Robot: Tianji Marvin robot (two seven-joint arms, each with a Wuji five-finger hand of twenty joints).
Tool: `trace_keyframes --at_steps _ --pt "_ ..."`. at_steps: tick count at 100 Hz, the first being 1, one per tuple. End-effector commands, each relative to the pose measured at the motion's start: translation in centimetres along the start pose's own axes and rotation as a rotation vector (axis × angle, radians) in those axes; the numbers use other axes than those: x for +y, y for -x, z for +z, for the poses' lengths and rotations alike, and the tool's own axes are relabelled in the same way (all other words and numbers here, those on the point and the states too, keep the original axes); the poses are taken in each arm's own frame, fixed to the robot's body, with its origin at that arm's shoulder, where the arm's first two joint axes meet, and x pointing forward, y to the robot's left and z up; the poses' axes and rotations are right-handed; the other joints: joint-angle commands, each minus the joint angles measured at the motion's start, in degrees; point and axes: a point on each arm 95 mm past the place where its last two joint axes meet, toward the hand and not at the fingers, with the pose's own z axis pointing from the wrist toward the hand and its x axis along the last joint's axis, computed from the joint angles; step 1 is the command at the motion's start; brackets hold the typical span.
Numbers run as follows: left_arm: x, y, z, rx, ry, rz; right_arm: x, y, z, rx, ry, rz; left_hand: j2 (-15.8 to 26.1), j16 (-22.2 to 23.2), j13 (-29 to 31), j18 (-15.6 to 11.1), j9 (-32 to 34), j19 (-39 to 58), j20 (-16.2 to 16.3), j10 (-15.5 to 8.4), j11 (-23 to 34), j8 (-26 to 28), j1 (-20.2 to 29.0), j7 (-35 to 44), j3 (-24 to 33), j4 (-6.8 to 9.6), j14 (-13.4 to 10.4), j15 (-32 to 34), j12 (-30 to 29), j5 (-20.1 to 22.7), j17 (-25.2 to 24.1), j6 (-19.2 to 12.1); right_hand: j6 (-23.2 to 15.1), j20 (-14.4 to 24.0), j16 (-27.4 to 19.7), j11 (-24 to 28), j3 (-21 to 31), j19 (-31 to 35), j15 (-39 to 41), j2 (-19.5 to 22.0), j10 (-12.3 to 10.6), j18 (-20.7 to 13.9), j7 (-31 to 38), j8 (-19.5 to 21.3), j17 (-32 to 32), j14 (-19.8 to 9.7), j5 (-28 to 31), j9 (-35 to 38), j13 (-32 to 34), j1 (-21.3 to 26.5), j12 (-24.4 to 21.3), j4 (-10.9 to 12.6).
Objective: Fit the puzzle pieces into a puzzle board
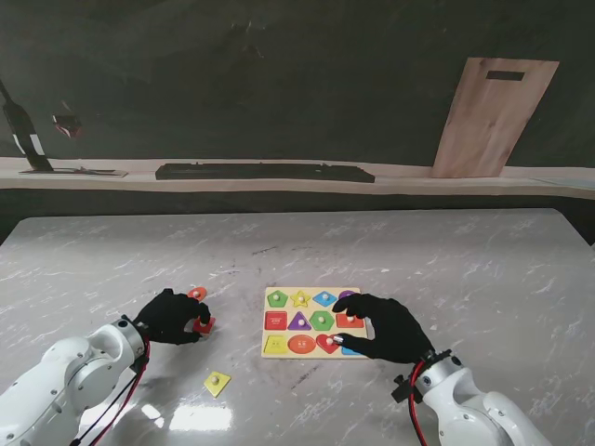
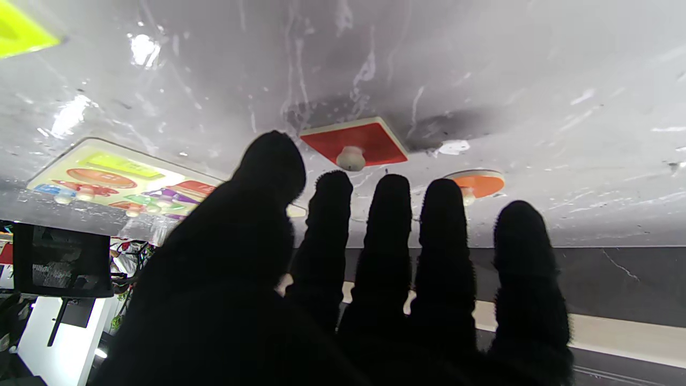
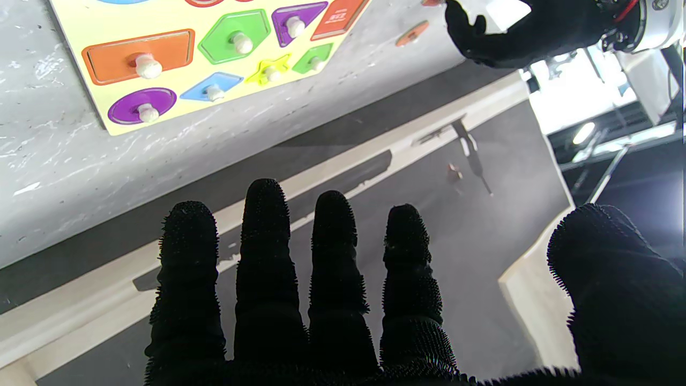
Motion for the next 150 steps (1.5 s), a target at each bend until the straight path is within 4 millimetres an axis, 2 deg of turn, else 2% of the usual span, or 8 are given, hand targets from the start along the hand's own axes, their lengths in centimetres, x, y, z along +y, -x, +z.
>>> trace_keyframes --at_steps 1,20,29,53,69,106,130,150 --pt "0.1 0.0 0.1 -0.001 0.001 -0.006 -0.3 -0.1 -0.2 -0.002 -0.008 0.0 -1.2 0.7 1.5 -5.6 1.2 1.8 0.7 -0.5 0.9 0.6 1.8 1.4 1.3 -2.6 -1.9 1.2 0.8 0.6 -0.1 -1.0 -1.0 0.8 0.7 0.9 -1.1 0.1 0.3 1.0 0.6 -1.1 0.7 -0.9 -0.9 -1.7 -0.1 -0.8 -0.6 -0.6 0.2 1.1" --pt "0.1 -0.1 0.3 0.002 0.01 -0.002 -0.3 -0.1 -0.1 -0.002 -0.008 0.0 -1.5 0.7 2.0 -5.5 2.0 2.1 0.6 -0.5 1.5 0.6 3.2 2.8 0.5 -2.64 -1.9 1.7 1.0 0.9 0.2 -1.3 -1.0 0.8 0.7 0.9 -1.2 0.1 0.3 1.0 0.6 -1.1 0.7 -0.9 -0.9 -1.7 0.0 -0.7 -0.6 -0.6 0.2 1.1" --pt "0.2 -0.1 0.4 0.0 0.013 -0.003 -0.3 -0.1 -0.2 -0.003 -0.009 0.0 -1.8 0.4 2.3 -5.6 3.2 2.4 0.1 -0.5 0.8 -0.6 5.5 5.9 -1.4 -2.18 -2.1 1.8 5.7 0.7 0.4 -1.7 -1.0 0.8 0.7 0.8 -1.2 0.1 0.3 1.0 0.6 -1.1 0.7 -0.9 -0.9 -1.7 -0.1 -0.8 -0.6 -0.6 0.2 1.1" --pt "0.6 -0.1 0.5 -0.01 0.017 -0.003 -0.3 -0.1 -0.2 -0.006 -0.011 0.001 -2.5 -0.1 3.6 -5.7 5.8 3.0 0.0 -0.5 -0.9 -1.2 7.4 7.4 0.4 -1.9 -2.3 2.0 8.6 1.1 1.4 -2.1 -0.9 0.8 0.7 0.8 -1.2 0.1 0.3 1.0 0.6 -1.0 0.7 -0.9 -0.9 -1.7 0.0 -0.8 -0.6 -0.6 0.1 1.1" --pt "0.9 -0.1 0.7 -0.02 0.007 -0.007 -0.3 0.0 -0.2 -0.006 -0.01 0.0 -4.1 -1.1 6.1 -5.5 10.4 4.3 0.2 -0.4 -4.9 -3.1 7.7 8.7 5.0 -2.35 -2.3 3.2 10.7 2.2 3.4 -1.5 -1.0 0.8 0.7 0.8 -1.2 0.1 0.3 1.1 0.6 -1.0 0.7 -0.9 -0.9 -1.7 0.1 -0.8 -0.6 -0.6 0.1 1.1" --pt "1.3 -0.1 0.8 -0.037 -0.012 -0.014 -0.3 0.0 -0.2 -0.008 -0.012 0.001 -6.0 -0.2 11.5 -4.7 17.8 6.5 0.7 -0.3 -9.3 -6.6 8.3 5.4 8.1 -2.47 -1.3 4.4 10.6 3.3 7.1 2.1 -0.9 0.9 0.7 0.8 -1.2 0.2 0.4 1.0 0.5 -0.9 0.7 -0.9 -0.9 -1.8 0.0 -0.7 -0.5 -0.5 0.2 1.1" --pt "1.4 0.0 0.9 -0.032 0.002 -0.003 -0.3 0.0 -0.2 -0.007 -0.012 0.0 -7.7 -2.2 14.8 -4.1 23.1 8.0 0.9 -1.4 -8.3 -5.6 6.5 11.9 8.8 -3.04 -2.1 6.7 10.1 7.5 10.1 0.2 -1.0 0.9 0.7 0.8 -1.2 0.2 0.3 1.1 0.1 -0.9 0.7 -1.0 -1.0 -1.9 0.0 -0.5 -0.5 -0.5 0.1 1.1" --pt "1.6 0.0 1.2 -0.026 0.01 0.01 -0.3 0.0 -0.2 -0.007 -0.012 0.0 -8.8 -3.2 16.9 -4.3 25.1 8.9 0.8 -2.1 -7.6 -5.8 6.4 15.3 10.9 -3.22 -2.4 7.7 9.0 8.7 11.8 -1.1 -1.3 0.9 0.7 0.7 -1.3 0.1 0.3 1.1 -0.2 -0.9 0.8 -1.0 -0.9 -2.2 0.3 -0.1 -0.3 -0.5 0.1 1.1"
